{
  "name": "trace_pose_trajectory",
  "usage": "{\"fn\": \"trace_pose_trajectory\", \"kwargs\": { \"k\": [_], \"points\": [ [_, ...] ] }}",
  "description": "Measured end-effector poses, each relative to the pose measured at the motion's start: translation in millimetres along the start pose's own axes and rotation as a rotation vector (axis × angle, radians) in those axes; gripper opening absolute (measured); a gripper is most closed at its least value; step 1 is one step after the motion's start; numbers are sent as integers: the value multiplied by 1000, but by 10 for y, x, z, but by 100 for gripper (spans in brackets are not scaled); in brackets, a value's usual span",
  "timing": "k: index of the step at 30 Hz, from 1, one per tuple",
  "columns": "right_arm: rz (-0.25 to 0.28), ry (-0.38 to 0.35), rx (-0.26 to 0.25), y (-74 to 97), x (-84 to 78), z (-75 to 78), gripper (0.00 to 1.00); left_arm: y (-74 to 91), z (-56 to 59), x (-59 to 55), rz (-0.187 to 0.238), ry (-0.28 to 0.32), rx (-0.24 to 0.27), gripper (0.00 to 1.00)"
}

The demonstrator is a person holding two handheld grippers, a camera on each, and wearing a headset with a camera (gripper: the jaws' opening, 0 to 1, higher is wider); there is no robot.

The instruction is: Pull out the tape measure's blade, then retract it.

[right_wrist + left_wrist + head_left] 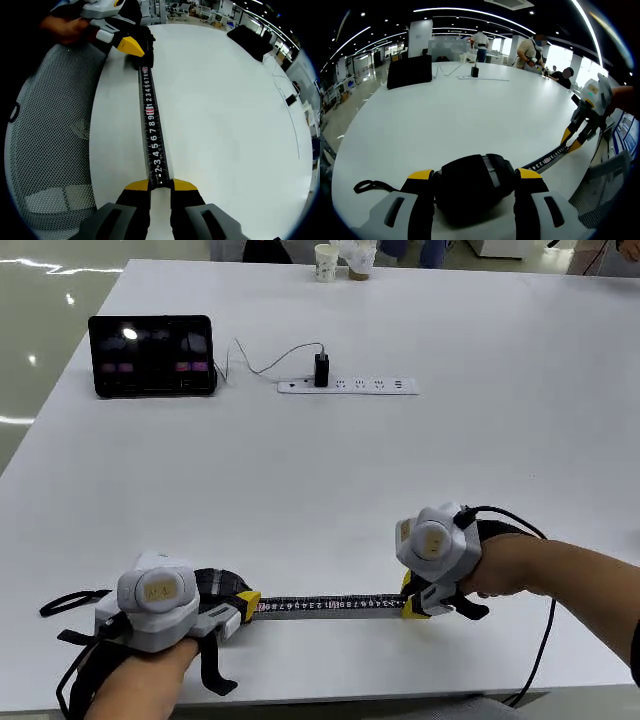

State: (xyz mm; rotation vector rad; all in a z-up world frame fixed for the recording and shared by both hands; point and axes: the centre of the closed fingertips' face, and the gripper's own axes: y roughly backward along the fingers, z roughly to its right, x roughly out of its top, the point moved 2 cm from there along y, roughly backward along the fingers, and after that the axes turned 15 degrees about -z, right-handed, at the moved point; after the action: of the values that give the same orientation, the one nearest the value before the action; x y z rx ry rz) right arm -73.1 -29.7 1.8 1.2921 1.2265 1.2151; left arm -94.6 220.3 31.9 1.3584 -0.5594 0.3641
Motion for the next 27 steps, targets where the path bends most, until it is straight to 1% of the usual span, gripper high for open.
{"fn": "trace_pose_trajectory", "kwargs": {
  "k": [9, 27],
  "points": [
    [1, -5, 7, -2, 21, -1, 11, 0, 2, 0, 2, 0, 0, 59],
    [5, -24, 3, -9, 82, -5, 11, 4, -7, 3, 2, 0, 0, 59]
  ]
}}
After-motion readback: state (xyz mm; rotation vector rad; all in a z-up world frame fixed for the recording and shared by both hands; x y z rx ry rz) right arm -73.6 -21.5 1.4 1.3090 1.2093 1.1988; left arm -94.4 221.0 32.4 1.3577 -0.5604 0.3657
